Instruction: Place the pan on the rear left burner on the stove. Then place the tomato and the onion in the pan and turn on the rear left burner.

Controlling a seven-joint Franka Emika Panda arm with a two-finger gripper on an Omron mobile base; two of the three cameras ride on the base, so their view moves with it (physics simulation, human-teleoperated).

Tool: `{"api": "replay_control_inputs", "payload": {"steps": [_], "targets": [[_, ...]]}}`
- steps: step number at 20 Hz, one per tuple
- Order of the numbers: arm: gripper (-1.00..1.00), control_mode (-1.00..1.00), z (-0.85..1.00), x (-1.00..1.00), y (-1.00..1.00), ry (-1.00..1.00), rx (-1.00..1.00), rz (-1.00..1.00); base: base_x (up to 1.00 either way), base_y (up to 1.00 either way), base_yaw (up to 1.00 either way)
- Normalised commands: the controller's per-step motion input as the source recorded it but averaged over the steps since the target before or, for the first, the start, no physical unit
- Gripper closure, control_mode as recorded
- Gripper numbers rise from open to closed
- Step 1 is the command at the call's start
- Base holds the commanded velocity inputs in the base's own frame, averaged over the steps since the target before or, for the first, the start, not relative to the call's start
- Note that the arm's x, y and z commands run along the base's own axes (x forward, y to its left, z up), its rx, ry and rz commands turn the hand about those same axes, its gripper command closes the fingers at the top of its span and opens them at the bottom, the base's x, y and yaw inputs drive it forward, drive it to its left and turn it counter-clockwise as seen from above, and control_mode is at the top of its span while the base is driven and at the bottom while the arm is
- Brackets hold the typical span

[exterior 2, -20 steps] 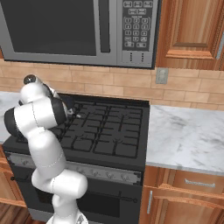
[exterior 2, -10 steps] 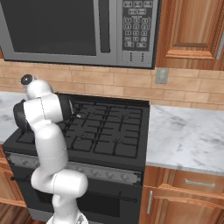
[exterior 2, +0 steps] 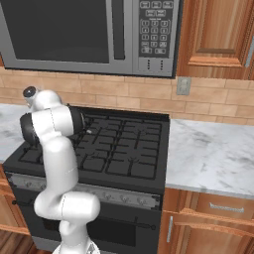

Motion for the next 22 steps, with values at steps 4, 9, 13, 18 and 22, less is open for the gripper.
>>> {"api": "replay_control_inputs", "payload": {"steps": [4,9,13,18,22], "targets": [[1.0,-1.0,-0.14,0.09,0.0,0.08,0.0,0.0,0.0,0.0,0.0],[1.0,-1.0,-0.09,0.2,0.0,0.07,0.0,0.0,0.0,0.0,0.0],[1.0,-1.0,-0.14,0.25,0.0,0.08,0.0,-0.01,0.0,0.0,0.0],[1.0,-1.0,-0.16,0.28,0.0,0.06,0.0,-0.01,0.0,0.0,0.0],[1.0,-1.0,-0.13,0.21,0.01,0.04,0.0,0.0,0.0,0.0,0.0]]}}
